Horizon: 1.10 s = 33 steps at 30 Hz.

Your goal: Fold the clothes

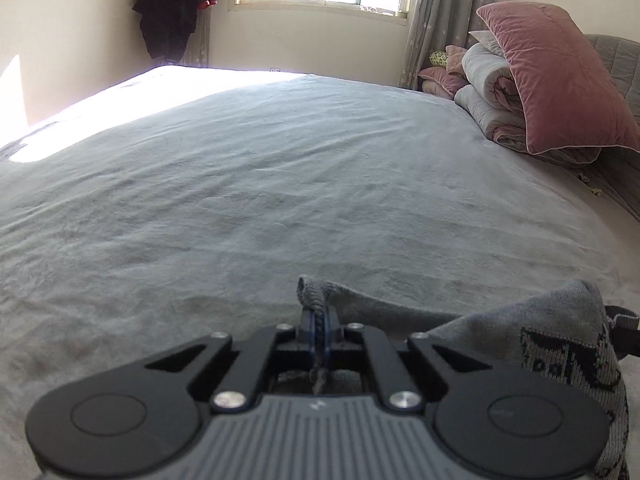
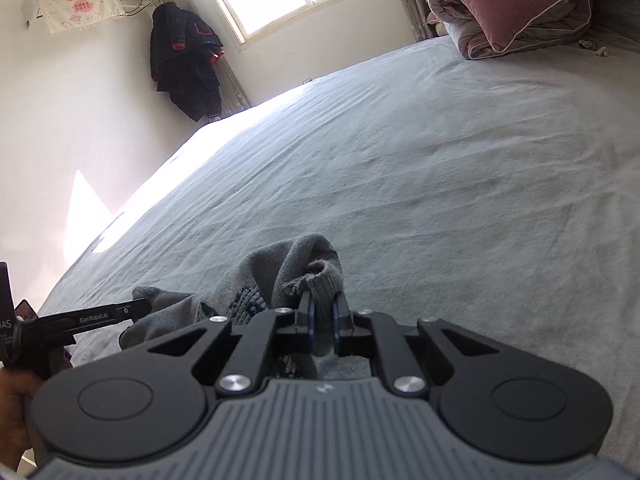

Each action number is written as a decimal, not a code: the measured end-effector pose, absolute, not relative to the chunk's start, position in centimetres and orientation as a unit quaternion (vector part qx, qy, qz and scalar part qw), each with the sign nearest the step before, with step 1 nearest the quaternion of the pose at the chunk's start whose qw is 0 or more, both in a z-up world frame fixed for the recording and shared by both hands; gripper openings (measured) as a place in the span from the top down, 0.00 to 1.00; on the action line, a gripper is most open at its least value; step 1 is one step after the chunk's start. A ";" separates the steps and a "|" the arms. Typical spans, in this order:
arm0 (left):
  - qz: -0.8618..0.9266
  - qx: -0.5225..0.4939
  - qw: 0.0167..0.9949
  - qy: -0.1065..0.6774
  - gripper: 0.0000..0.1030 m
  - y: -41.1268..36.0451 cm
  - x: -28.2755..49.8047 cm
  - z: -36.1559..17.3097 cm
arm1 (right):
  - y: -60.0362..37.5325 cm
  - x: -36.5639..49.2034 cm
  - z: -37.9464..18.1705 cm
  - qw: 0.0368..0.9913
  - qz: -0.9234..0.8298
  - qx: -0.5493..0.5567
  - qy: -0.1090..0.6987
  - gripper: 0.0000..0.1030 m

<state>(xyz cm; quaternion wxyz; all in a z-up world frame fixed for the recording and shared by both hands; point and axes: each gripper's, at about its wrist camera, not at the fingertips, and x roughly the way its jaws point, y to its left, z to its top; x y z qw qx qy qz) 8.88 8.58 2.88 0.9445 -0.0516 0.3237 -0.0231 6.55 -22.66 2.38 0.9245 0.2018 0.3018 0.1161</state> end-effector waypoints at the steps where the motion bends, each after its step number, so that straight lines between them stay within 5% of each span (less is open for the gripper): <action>1: -0.020 -0.058 0.946 0.318 0.96 8.9 8.3 3.4 | -23.0 6.2 2.8 0.925 0.117 0.204 0.297 0.91; 3: -0.012 -0.070 0.949 0.306 0.97 9.6 7.0 4.6 | -23.2 5.7 3.9 0.933 0.111 0.192 0.285 0.97; 18: -0.005 -0.072 0.964 0.257 0.96 14.2 -5.8 8.8 | -19.0 -1.3 8.3 0.934 0.202 0.157 0.249 0.97; 33: 0.007 -0.036 0.922 0.384 0.95 19.5 -12.5 2.8 | -10.9 -3.4 5.6 0.902 0.288 0.076 0.312 0.88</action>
